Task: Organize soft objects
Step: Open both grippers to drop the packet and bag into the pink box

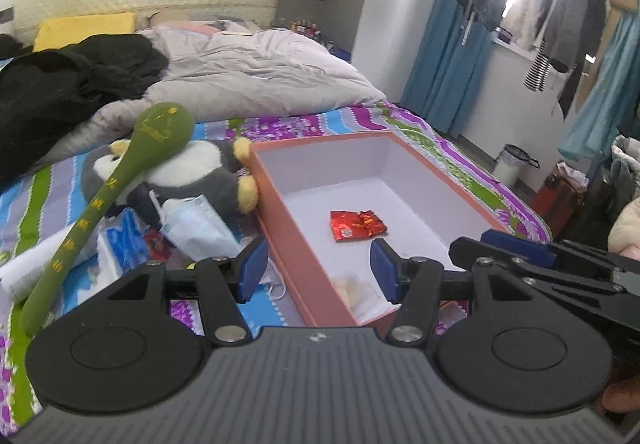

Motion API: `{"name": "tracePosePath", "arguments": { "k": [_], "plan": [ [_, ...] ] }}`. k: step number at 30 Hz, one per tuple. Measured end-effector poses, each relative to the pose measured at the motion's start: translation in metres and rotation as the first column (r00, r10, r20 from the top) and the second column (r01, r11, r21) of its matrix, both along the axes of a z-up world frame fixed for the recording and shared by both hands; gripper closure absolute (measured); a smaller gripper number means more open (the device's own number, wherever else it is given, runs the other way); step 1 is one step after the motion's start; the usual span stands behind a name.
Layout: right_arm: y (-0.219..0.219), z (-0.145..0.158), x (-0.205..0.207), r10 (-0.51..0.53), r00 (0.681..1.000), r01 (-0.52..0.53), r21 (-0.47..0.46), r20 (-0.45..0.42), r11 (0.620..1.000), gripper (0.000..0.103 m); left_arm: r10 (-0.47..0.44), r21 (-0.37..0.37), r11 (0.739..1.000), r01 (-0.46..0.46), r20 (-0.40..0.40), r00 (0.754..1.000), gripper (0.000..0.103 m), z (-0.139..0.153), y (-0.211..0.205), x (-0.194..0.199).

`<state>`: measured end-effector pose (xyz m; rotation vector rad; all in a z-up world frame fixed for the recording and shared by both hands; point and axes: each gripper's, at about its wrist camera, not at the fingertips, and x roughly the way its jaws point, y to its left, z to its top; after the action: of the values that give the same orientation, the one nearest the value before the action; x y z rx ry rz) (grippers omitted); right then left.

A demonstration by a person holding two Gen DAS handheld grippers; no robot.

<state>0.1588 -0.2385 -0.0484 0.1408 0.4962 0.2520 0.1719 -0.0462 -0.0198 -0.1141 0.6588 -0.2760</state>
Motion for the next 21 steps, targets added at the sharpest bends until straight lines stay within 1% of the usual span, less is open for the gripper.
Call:
{"name": "tracePosePath", "arguments": {
  "k": [3,5,12,21],
  "plan": [
    [0.009,-0.004,-0.010,0.010,1.000,-0.010,-0.013,0.000,1.000,0.063,0.018,-0.029,0.999,-0.018,-0.019,1.000,0.040,-0.007,0.009,-0.006],
    [0.015,-0.009,-0.015,0.025,1.000,-0.025,-0.022,-0.010,0.999,0.063,0.034,-0.027,0.999,-0.035,-0.020,0.999,0.040,-0.010,0.015,-0.012],
    [0.029,-0.019,-0.025,0.063,0.997,-0.063,-0.003,-0.053,0.998,0.063,0.081,-0.020,0.996,-0.081,-0.027,0.996,0.040,-0.017,0.036,-0.036],
    [0.052,-0.029,-0.043,0.098,0.991,-0.100,-0.011,-0.090,0.995,0.063,0.151,-0.046,0.987,-0.156,-0.108,0.983,0.040,-0.043,0.067,-0.066]
  ]
}}
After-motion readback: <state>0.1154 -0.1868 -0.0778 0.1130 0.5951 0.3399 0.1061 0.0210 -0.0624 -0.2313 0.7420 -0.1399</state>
